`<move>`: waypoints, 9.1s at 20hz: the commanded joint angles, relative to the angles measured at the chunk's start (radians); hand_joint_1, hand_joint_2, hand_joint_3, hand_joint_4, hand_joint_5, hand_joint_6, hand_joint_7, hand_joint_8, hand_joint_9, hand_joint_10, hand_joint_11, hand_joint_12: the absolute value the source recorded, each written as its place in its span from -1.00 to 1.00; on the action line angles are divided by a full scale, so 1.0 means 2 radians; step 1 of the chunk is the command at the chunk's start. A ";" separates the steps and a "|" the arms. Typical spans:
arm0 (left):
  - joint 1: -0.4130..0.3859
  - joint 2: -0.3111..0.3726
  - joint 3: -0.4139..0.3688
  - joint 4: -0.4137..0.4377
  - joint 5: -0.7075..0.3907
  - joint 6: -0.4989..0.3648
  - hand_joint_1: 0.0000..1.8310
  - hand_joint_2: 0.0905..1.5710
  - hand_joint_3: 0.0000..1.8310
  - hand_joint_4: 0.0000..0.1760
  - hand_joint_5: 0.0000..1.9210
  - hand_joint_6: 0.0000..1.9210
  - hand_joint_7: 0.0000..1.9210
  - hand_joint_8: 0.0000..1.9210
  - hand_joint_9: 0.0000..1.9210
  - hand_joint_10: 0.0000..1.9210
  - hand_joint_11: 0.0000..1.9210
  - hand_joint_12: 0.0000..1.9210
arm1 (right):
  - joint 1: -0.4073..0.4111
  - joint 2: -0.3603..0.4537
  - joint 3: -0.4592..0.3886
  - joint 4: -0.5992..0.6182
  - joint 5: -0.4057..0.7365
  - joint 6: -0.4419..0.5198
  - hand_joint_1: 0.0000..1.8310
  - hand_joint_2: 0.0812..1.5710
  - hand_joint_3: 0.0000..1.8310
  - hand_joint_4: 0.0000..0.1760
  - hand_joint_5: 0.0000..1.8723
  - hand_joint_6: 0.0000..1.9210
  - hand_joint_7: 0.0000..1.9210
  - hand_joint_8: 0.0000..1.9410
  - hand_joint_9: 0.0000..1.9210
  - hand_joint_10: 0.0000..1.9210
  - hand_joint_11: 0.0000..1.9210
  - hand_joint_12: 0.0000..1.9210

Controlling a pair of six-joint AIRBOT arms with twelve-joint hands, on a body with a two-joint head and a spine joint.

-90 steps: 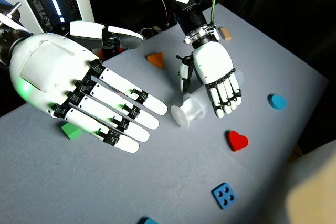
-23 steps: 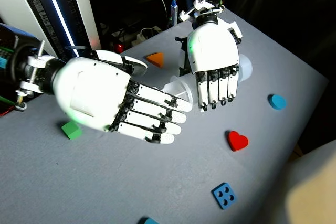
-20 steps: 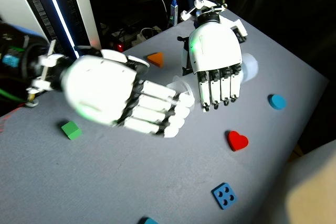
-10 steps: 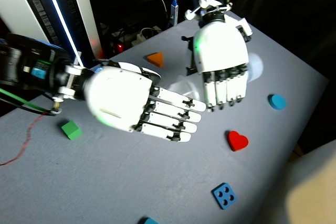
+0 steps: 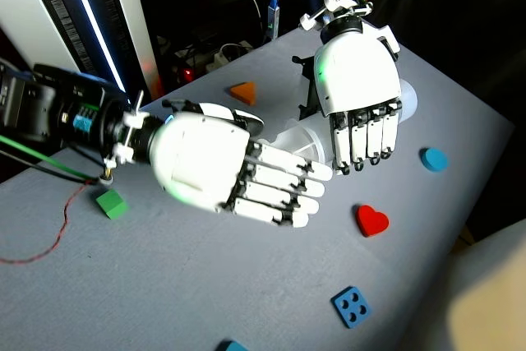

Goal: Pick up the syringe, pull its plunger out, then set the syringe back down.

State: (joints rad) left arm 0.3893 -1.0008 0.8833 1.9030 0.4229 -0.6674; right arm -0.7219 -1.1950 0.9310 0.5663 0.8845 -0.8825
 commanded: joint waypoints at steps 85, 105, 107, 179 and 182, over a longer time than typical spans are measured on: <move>-0.024 0.011 0.001 0.011 0.021 0.022 0.49 0.45 -1.00 -1.00 -0.10 0.13 -0.11 0.20 -0.16 0.45 -0.17 0.22 | -0.052 0.131 0.027 -0.102 0.150 0.085 0.51 0.35 -1.00 -1.00 0.00 -0.04 0.16 -0.28 0.02 0.26 -0.06 0.27; -0.025 0.012 -0.003 0.011 0.020 0.022 0.62 0.40 -1.00 -1.00 -0.17 0.13 -0.06 0.07 -0.11 0.29 -0.07 0.49 | -0.056 0.150 0.014 -0.112 0.150 0.085 0.51 0.35 -1.00 -1.00 -0.02 -0.01 0.16 -0.28 0.01 0.28 -0.07 0.30; -0.025 0.013 -0.004 0.011 0.020 0.022 0.49 0.45 -1.00 -1.00 -0.17 0.20 -0.07 0.14 -0.13 0.42 -0.18 0.23 | -0.056 0.149 0.014 -0.113 0.149 0.084 0.51 0.35 -1.00 -1.00 -0.01 -0.01 0.16 -0.28 0.01 0.28 -0.08 0.30; 0.081 -0.094 0.105 0.070 -0.091 -0.109 0.48 0.47 -1.00 -1.00 -0.09 0.18 -0.20 0.26 -0.19 0.46 -0.22 0.20 | 0.053 0.259 -0.142 0.022 -0.093 -0.232 -0.60 0.07 -0.99 -1.00 -0.97 -1.00 -1.00 -1.00 -1.00 -1.00 -1.00 -0.72; 0.087 -0.100 0.110 0.070 -0.091 -0.118 0.48 0.45 -1.00 -1.00 -0.08 0.15 -0.13 0.20 -0.19 0.44 -0.21 0.20 | 0.053 0.259 -0.142 0.022 -0.093 -0.232 -0.60 0.08 -0.99 -1.00 -0.98 -1.00 -1.00 -1.00 -1.00 -1.00 -1.00 -0.73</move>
State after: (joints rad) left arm 0.5705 -1.1976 1.1023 2.0171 0.1913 -0.9058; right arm -0.6277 -0.6777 0.6464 0.6365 0.5861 -1.3483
